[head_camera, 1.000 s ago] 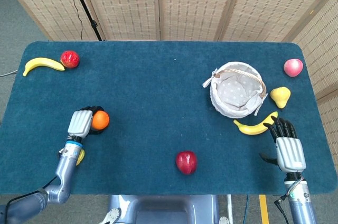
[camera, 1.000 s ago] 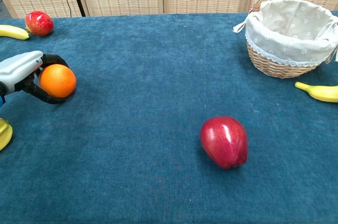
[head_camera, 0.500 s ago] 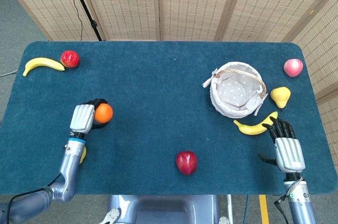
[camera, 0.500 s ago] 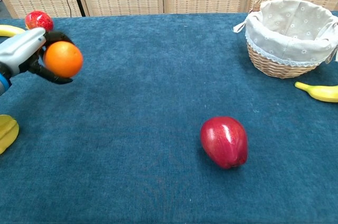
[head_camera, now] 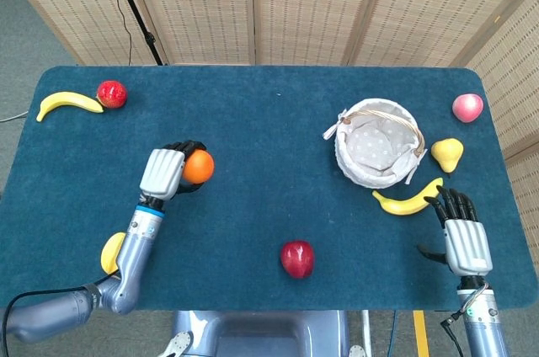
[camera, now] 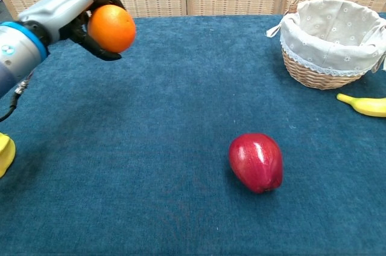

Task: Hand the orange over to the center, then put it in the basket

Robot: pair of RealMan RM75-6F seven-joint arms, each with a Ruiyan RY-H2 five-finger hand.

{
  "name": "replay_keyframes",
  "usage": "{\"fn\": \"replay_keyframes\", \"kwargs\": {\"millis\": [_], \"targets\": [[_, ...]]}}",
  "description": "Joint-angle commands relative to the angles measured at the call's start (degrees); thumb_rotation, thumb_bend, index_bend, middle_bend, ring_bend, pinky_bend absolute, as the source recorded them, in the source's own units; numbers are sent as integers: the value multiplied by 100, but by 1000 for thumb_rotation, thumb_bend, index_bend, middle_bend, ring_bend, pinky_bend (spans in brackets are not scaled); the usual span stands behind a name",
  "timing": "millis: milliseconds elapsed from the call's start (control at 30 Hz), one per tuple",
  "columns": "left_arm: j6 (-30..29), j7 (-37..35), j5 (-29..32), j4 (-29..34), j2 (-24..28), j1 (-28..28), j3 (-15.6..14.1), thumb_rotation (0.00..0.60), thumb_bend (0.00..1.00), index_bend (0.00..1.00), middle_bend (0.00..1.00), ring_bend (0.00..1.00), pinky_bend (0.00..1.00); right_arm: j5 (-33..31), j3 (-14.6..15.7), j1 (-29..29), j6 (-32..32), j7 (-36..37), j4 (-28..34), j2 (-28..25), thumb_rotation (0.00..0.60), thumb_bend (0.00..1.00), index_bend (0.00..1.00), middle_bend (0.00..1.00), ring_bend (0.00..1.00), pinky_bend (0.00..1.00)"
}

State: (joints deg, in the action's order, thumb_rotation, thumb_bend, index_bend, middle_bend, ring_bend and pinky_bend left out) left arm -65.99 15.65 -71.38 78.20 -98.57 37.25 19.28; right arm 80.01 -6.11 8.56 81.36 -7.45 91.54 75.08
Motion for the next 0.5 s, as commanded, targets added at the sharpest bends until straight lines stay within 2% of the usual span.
{"fn": "replay_keyframes", "kwargs": {"millis": [33, 167, 300, 500], "targets": [[269, 231, 235, -83, -196, 288, 147, 600, 298, 682, 548, 428, 488, -8, -3, -13, 14, 15, 7, -13, 600, 0, 200, 88, 41, 60], [617, 371, 514, -335, -484, 652, 290, 600, 298, 682, 548, 429, 488, -32, -7, -45, 45, 32, 21, -44, 600, 0, 201, 88, 41, 60], [1148, 490, 825, -995, -1134, 1291, 402, 600, 298, 682, 548, 429, 488, -50, 23, -168, 183, 38, 89, -123, 600, 0, 202, 88, 41, 60], [1416, 358, 859, -1579, -1766, 1706, 287, 600, 298, 682, 549, 430, 488, -72, 48, -326, 374, 6, 183, -207, 600, 0, 203, 88, 41, 60]]}}
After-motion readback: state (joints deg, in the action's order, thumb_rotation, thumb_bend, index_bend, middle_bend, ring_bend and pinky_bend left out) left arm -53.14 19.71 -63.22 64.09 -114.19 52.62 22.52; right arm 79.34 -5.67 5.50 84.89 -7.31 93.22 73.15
